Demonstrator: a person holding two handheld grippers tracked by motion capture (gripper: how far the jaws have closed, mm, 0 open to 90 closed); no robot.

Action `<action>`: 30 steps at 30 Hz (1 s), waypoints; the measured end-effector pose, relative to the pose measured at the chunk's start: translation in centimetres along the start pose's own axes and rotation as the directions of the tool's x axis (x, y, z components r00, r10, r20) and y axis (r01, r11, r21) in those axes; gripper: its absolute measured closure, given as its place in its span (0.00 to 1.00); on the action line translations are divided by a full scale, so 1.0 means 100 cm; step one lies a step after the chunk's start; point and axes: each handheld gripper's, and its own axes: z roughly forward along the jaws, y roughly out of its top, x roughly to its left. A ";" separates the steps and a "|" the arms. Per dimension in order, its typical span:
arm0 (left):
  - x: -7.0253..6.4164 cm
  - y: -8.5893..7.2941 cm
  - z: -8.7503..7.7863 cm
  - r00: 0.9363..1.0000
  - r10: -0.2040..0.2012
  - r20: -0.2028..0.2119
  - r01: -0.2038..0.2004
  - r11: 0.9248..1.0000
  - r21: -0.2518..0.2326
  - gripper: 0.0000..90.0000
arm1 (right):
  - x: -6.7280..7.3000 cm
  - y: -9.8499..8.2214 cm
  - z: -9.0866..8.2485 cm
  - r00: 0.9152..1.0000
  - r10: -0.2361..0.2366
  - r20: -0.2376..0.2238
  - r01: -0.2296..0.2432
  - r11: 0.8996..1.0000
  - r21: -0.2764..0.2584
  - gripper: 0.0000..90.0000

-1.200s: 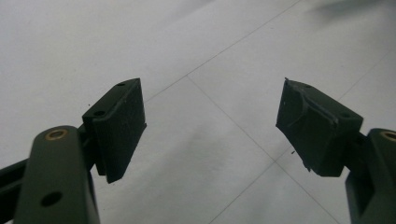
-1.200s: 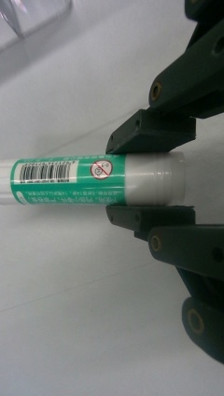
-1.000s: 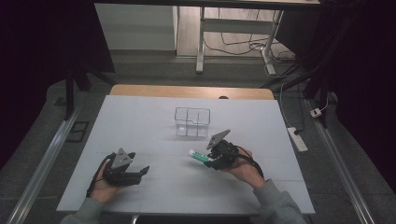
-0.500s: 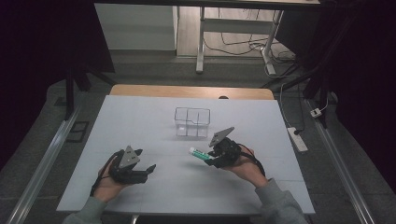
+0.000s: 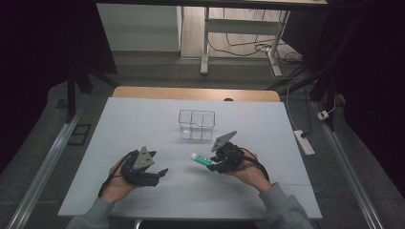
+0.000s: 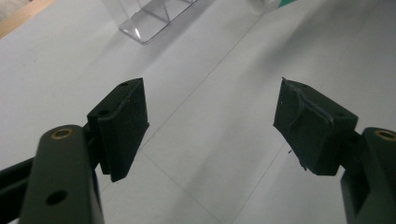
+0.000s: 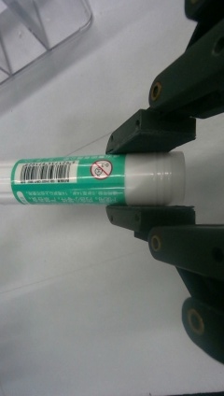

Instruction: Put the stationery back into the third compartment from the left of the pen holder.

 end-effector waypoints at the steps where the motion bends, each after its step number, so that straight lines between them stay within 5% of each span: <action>1: -0.001 0.002 0.001 1.000 0.010 0.003 -0.010 1.000 0.002 0.29 | 0.000 0.001 0.000 1.000 -0.006 -0.002 0.006 1.000 0.004 0.72; 19: -0.018 0.032 0.024 0.983 0.167 0.069 -0.170 0.985 0.034 0.27 | 0.010 0.011 0.012 0.998 -0.033 -0.049 0.033 0.999 0.002 0.72; 30: -0.034 0.046 0.037 0.957 0.278 0.077 -0.282 0.958 0.047 0.28 | 0.015 0.014 0.016 0.995 -0.060 -0.083 0.060 0.998 0.003 0.72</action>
